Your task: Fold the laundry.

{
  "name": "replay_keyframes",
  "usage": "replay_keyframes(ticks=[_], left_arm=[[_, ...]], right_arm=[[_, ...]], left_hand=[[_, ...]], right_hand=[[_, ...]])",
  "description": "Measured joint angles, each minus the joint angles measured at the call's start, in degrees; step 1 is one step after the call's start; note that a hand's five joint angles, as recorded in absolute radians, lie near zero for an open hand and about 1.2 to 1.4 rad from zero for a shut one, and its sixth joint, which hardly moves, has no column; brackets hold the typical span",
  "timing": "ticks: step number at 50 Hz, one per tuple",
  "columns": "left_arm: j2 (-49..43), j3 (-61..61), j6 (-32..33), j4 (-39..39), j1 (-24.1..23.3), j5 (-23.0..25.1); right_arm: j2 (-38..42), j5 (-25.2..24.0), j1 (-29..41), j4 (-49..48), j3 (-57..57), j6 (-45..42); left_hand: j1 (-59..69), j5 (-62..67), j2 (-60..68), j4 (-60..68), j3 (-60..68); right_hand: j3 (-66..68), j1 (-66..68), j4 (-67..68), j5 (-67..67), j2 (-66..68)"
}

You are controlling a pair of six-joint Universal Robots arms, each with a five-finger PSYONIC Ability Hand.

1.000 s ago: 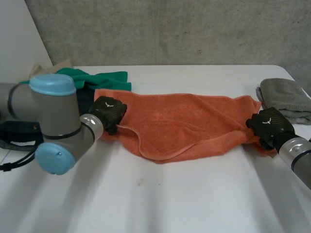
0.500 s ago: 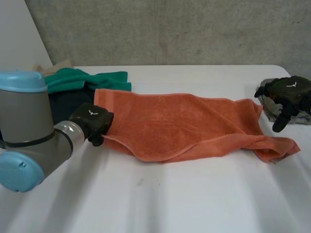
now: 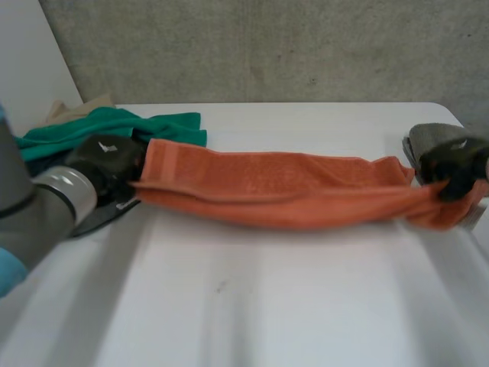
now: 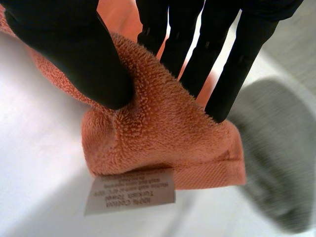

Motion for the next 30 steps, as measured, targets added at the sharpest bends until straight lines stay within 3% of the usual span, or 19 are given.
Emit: replay_keyframes(ticks=[8, 16, 23, 30], left_arm=[[13.2, 0.5, -4.5, -0.7, 4.3, 0.2], [17.3, 0.1, -5.0, -3.7, 6.1, 1.9], [7.9, 0.4, -4.6, -4.6, 6.2, 3.4], [-10.0, 15.0, -2.2, -1.6, 3.8, 2.0]], right_arm=[[-19.2, -2.5, -4.5, -1.7, 4.0, -2.8], [-30.2, -6.3, -6.7, -1.4, 10.2, -9.1], [-26.2, -6.8, -6.4, -2.5, 16.6, -13.5], [-11.5, -0.2, -2.4, -9.8, 10.5, -12.2]], left_hand=[[0.0, 0.0, 0.0, 0.0, 0.1], [0.0, 0.0, 0.2, 0.0, 0.3], [0.0, 0.5, 0.2, 0.0, 0.3], [0.0, 0.5, 0.2, 0.0, 0.3]], right_hand=[[0.0, 0.0, 0.1, 0.0, 0.0], [0.2, 0.0, 0.2, 1.0, 0.0], [0.2, 0.0, 0.2, 1.3, 0.0], [0.3, 0.1, 0.2, 1.3, 0.0]])
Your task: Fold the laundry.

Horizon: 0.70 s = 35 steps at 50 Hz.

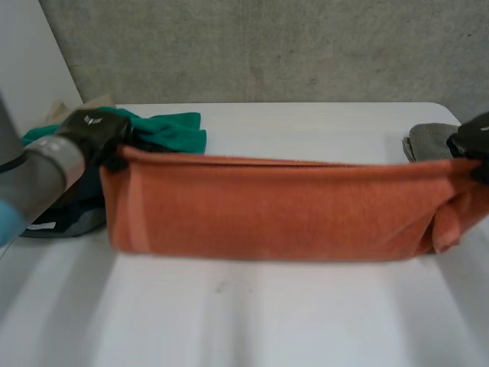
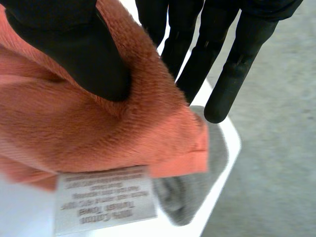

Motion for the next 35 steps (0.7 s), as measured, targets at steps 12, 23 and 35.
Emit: replay_keyframes(ticks=[12, 23, 35], left_arm=[[-8.9, 24.4, 1.9, 34.8, -2.0, -2.1], [-8.6, 17.9, 0.9, 39.1, -2.3, -2.0], [-8.4, -5.0, 1.1, 35.7, -2.7, -1.5]], right_arm=[[4.8, 12.3, 9.3, -49.1, -10.4, 13.7], [3.7, 10.2, 9.6, -60.2, -3.6, 17.4], [11.4, 3.7, 9.0, -49.7, 9.9, 16.8]], left_hand=[[0.0, 0.0, 0.0, 0.0, 0.0], [0.0, 0.6, 0.0, 0.0, 0.0], [0.0, 0.6, 0.0, 0.0, 0.0]], right_hand=[[0.0, 1.4, 0.0, 0.6, 0.0], [0.0, 1.4, 0.0, 1.5, 0.0], [0.2, 1.4, 0.0, 1.5, 0.3]])
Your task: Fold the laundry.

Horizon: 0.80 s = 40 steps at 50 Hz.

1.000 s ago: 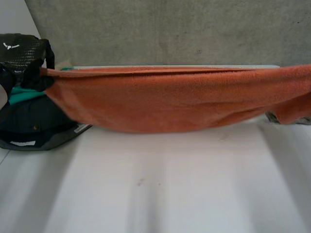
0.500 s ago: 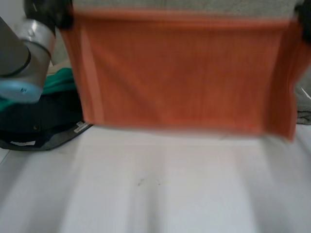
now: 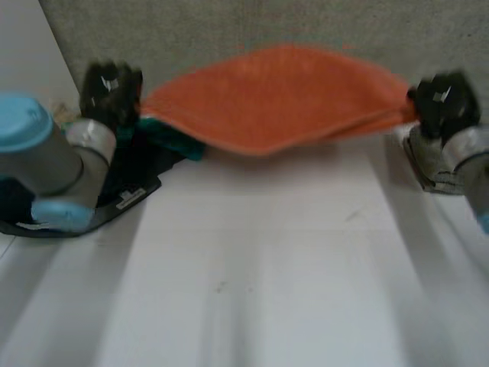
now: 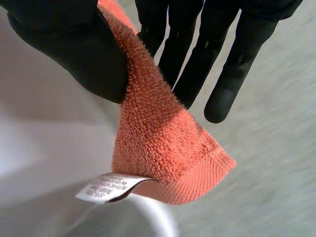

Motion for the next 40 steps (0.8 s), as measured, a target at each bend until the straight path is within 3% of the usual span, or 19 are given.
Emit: replay_keyframes(ticks=[4, 10, 18, 27, 36, 40], left_arm=[[0.9, -8.1, 0.3, -0.9, -0.1, 0.1], [4.8, -17.7, 0.4, -1.3, -0.1, 0.4], [9.6, -21.8, 0.4, -1.1, 0.1, 2.0], [10.9, -21.2, 0.4, -1.2, 0.3, 3.4], [10.8, -21.0, 0.4, -1.3, 0.2, 3.4], [10.8, -21.1, 0.3, -1.3, 0.1, 3.4]], right_arm=[[0.8, -0.6, -0.4, 3.2, 5.4, -0.5], [-0.2, -1.7, -3.0, 9.9, 10.2, -1.1], [-4.2, -6.3, -7.6, 27.8, 4.3, -0.2], [3.5, -7.7, -9.5, 45.8, -11.3, 2.8], [7.3, -6.9, -9.6, 47.4, -15.7, 3.1], [8.8, -6.2, -9.4, 47.1, -15.9, 2.8]], left_hand=[[0.0, 0.0, 0.0, 0.0, 0.0], [0.0, 0.0, 0.0, 0.0, 0.0], [0.0, 0.0, 0.0, 0.0, 0.0], [0.0, 0.0, 0.0, 0.2, 0.0], [0.0, 0.0, 0.0, 0.2, 0.0], [0.0, 0.0, 0.0, 0.2, 0.0]], right_hand=[[0.0, 0.0, 0.0, 0.0, 0.0], [-20.0, -15.2, -20.3, -20.3, -19.6], [-34.8, -29.4, -35.3, -36.1, -33.5], [-35.6, -30.3, -36.0, -37.2, -34.3], [-35.1, -30.1, -35.5, -34.7, -34.1], [-27.3, -22.3, -27.8, -27.2, -27.2]])
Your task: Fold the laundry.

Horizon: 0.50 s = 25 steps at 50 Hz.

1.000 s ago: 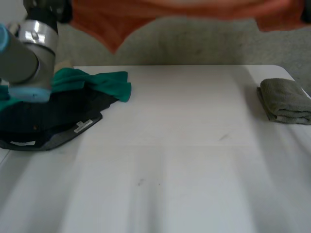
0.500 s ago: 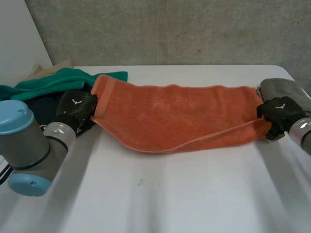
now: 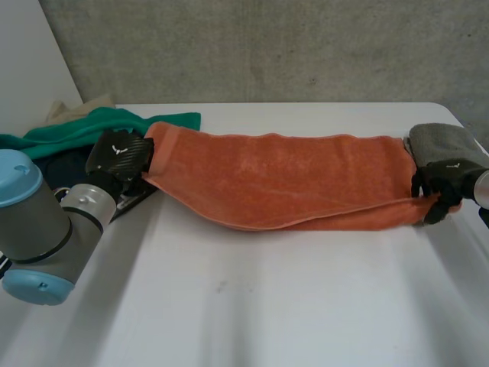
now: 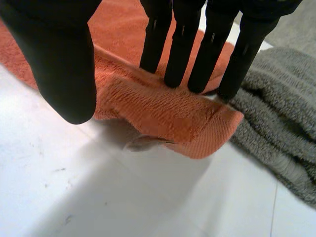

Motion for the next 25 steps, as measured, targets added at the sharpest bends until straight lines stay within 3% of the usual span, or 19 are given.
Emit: replay_keyframes(ticks=[3, 5, 8, 19, 25], left_arm=[[0.0, 0.0, 0.0, 0.0, 0.0, 0.0], [0.0, 0.0, 0.0, -0.1, 0.0, 0.0], [0.2, 0.0, 0.0, -0.2, 0.2, -0.1], [3.0, -0.2, 0.0, -0.4, 0.4, 0.0], [3.5, -0.3, 0.0, -0.4, 0.1, 0.0]], right_arm=[[0.9, 0.9, 0.2, -0.1, -0.3, -0.3], [1.2, 1.7, 0.4, 0.0, -0.5, -0.6], [0.8, 2.8, 0.4, 0.2, -1.2, -0.7], [-5.3, 2.7, 0.3, 3.6, -5.0, 1.4], [-3.7, 1.8, 0.4, 5.7, -5.7, 1.6]], left_hand=[[0.0, 0.0, 0.0, 0.0, 0.0], [0.0, 0.0, 0.0, 0.0, 0.0], [0.0, 0.0, 0.0, 0.0, 0.0], [0.0, 0.0, 0.0, 0.0, 0.0], [0.0, 0.0, 0.0, 0.0, 0.0]], right_hand=[[0.4, 0.1, 0.4, 0.2, 0.5], [-14.7, -15.5, -14.6, -15.4, -14.0], [-27.9, -27.6, -27.6, -28.0, -27.7], [-23.3, -24.0, -23.4, -23.3, -23.1], [-21.6, -22.2, -21.3, -21.1, -21.8]])
